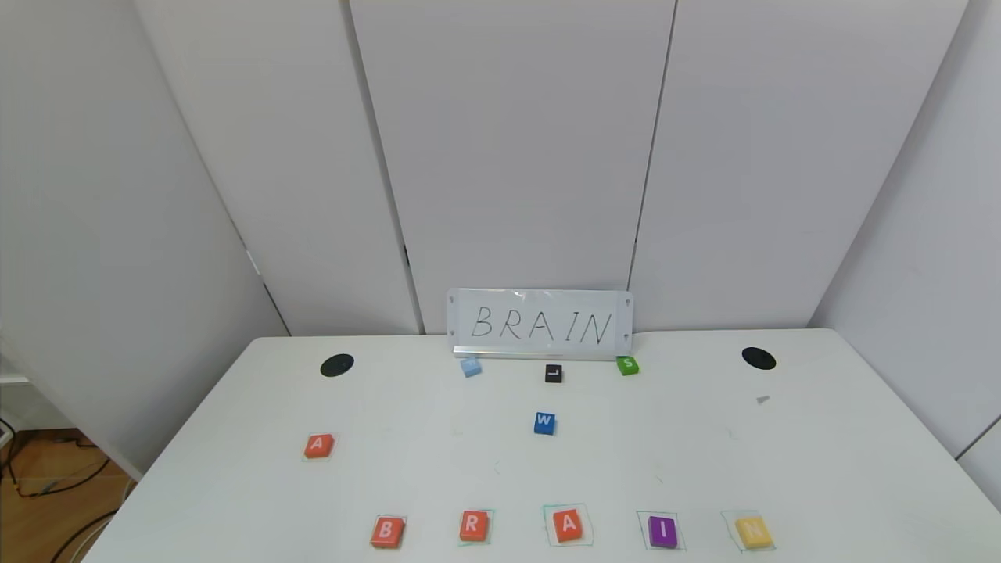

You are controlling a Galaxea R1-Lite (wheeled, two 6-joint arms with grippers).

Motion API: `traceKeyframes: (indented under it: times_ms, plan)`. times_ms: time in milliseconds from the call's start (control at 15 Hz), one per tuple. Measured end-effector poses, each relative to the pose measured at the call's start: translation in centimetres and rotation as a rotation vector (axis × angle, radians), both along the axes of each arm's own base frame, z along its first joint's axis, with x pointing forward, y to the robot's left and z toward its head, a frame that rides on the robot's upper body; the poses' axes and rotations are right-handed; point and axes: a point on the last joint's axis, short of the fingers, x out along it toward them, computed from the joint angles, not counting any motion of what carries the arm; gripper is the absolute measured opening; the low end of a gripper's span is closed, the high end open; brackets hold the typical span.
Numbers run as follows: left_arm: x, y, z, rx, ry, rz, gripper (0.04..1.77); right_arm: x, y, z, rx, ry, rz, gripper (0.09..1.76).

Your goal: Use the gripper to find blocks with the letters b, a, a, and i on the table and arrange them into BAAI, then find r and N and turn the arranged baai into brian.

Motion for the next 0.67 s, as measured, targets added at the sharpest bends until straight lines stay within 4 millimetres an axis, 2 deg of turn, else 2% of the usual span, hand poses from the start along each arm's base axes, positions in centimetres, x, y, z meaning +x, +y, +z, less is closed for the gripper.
traceKeyframes:
  times_ms: [133,267,467,667]
  plan:
    - [1.2,0.0,-2.0,0.004,0.023,0.001,1.72,0.9,0.1,-1.9,-0.028,0.056,0.033,1.71]
    - [2.1,0.0,-3.7,0.005,0.06,-0.001,1.72,1.2,0.2,-2.9,-0.038,0.118,0.08,1.71]
    - [2.5,-0.1,-5.1,0.005,0.112,-0.04,1.72,1.4,0.4,-3.8,-0.052,0.187,0.185,1.71]
    - [2.6,-0.1,-6.2,0.002,0.201,-0.048,1.72,1.4,0.5,-4.6,-0.033,0.27,0.215,1.71]
